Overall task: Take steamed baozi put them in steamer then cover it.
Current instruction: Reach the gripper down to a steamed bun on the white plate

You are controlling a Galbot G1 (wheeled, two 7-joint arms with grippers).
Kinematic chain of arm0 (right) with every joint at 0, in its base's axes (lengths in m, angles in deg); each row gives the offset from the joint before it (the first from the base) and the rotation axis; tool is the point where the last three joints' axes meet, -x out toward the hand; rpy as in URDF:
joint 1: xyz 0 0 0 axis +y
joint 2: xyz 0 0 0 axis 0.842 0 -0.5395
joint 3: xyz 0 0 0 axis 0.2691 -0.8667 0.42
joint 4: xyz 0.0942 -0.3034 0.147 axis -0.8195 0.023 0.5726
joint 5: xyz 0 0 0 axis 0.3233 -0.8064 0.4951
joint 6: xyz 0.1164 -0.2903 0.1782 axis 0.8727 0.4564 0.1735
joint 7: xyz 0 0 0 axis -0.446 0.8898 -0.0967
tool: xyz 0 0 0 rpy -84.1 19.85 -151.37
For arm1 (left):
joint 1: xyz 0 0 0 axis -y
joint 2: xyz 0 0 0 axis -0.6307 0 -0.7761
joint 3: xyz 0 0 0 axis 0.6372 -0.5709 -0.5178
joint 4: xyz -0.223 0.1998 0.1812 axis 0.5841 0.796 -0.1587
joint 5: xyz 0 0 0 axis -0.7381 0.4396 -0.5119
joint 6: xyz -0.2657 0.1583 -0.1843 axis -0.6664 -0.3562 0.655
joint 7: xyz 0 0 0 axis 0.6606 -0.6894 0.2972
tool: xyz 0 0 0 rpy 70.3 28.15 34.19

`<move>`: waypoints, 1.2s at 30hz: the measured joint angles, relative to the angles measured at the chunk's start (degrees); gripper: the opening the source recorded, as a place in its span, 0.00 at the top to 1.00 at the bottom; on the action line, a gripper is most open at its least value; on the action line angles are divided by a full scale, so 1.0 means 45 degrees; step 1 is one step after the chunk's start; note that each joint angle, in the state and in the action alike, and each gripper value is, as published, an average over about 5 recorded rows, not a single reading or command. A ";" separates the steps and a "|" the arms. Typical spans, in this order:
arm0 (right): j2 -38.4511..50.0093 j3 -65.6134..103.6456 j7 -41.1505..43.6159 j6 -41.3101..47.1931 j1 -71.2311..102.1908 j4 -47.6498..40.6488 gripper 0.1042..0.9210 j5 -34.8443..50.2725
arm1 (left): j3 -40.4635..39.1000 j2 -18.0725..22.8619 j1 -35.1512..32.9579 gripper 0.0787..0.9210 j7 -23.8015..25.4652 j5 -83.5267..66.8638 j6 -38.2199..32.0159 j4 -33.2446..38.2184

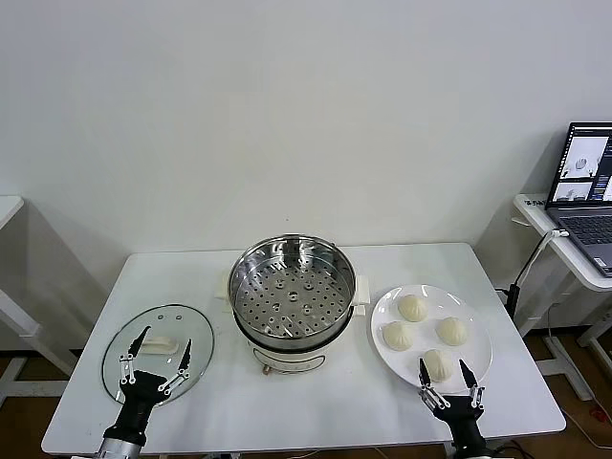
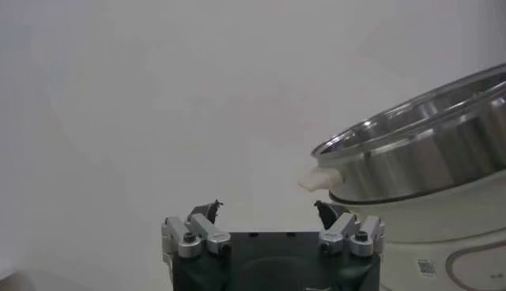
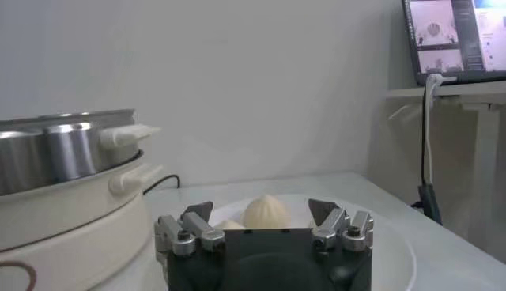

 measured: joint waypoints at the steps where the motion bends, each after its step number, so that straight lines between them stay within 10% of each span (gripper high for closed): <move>1: 0.0040 0.0014 -0.0037 0.0060 -0.0074 0.0001 0.12 0.0029 | 0.0007 0.0002 -0.0013 0.12 0.0000 0.0001 -0.0007 0.0012; 20: 0.3091 -0.2329 -0.0322 0.2703 -0.7917 -0.3515 0.12 0.3097 | 0.0081 0.0190 -0.0519 0.12 -0.0020 0.0036 -0.0025 0.0984; 36: 0.5825 -0.8447 0.9588 0.3660 -1.6014 -0.9370 0.12 0.1884 | 0.0030 0.0380 -0.0742 0.12 -0.0073 0.0068 -0.0030 0.1531</move>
